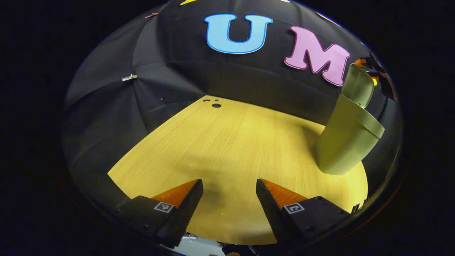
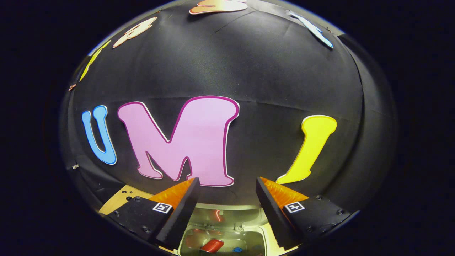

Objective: Press the lid of the desktop garbage bin to open it, pick up the crumpled paper on the desktop and throw it into the bin, then pick up the pop can on the desktop and drop it into the bin, and finally close the garbage bin lid.

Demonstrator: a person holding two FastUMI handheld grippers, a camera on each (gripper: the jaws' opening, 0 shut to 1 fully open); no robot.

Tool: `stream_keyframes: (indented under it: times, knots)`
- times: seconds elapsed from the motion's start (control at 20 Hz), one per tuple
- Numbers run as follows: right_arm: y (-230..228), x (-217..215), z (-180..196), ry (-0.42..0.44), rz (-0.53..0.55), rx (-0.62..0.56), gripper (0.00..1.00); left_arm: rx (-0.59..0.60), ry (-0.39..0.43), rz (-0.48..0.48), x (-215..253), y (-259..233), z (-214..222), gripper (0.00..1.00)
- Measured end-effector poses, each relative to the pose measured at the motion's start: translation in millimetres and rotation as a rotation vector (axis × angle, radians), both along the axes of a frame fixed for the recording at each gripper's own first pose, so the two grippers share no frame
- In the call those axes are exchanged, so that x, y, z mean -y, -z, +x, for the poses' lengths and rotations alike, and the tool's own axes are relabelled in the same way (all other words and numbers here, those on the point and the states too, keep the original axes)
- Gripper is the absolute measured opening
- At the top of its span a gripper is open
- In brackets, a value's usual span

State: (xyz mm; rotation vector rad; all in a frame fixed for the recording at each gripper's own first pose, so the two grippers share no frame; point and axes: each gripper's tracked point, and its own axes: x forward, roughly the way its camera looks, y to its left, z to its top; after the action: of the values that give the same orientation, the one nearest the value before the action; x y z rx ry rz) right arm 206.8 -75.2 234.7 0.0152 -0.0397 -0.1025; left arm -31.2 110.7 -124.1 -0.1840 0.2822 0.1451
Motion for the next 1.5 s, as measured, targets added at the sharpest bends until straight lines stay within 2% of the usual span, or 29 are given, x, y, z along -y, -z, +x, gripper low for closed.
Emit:
stream_keyframes:
  times: [0.3,0.5,0.75,1.25,1.3,1.5]
  knots:
    - [30,-7,-40,-0.023,0.047,-0.025,0.98,0.046,0.085,0.032,25,-22,13,0.96]
    - [63,-11,-66,-0.02,0.029,-0.048,0.97,0.053,0.142,0.082,38,-23,10,0.96]
    - [115,-23,-81,-0.044,0.018,-0.101,0.97,0.048,0.161,0.064,43,-22,4,0.96]
    - [196,-30,-94,-0.014,0.043,-0.21,0.97,0.042,0.175,0.1,29,-11,-16,0.96]
    - [192,-30,-93,-0.008,0.049,-0.179,0.98,0.043,0.175,0.101,27,-10,-18,0.96]
    - [198,-31,-97,0.008,0.031,-0.177,0.98,0.051,0.176,0.115,19,-8,-25,0.96]
